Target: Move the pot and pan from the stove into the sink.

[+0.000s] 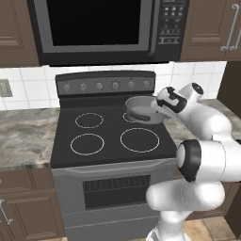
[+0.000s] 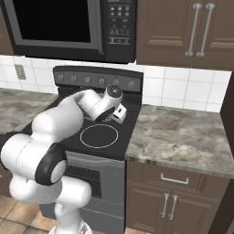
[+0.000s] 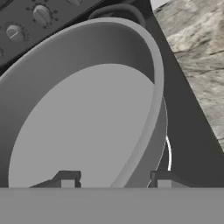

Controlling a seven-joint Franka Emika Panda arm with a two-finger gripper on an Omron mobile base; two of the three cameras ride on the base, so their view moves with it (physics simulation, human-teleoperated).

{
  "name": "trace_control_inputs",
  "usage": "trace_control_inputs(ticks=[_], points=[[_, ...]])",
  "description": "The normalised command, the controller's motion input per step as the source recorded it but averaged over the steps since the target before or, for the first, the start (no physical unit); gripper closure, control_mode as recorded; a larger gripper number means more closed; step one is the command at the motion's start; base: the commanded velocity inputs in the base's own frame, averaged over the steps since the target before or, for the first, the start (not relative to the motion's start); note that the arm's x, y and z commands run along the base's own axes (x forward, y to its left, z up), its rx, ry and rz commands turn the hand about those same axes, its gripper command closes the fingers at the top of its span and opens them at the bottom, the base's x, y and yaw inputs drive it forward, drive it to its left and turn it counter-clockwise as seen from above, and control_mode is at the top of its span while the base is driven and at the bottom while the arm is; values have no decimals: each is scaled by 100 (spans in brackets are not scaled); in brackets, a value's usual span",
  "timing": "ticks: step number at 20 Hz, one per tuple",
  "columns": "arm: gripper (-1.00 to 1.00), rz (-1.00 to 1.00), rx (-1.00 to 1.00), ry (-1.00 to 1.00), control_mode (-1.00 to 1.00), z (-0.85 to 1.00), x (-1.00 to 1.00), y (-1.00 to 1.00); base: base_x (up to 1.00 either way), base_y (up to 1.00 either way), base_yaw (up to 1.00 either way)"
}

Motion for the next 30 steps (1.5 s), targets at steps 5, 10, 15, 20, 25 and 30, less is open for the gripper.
trace_control_inputs(ticks=[5,10,15,20,25,30], points=[[100,17,0,0,-100,37,-88,12,0,0,0],[100,18,0,0,-100,36,-85,14,0,0,0],[100,17,0,-2,-100,28,-80,16,0,0,0],[100,14,0,-16,-100,17,-70,17,0,0,0],[100,10,0,-29,-100,10,-64,15,0,0,0],[100,10,0,-30,-100,7,-65,14,0,0,0]])
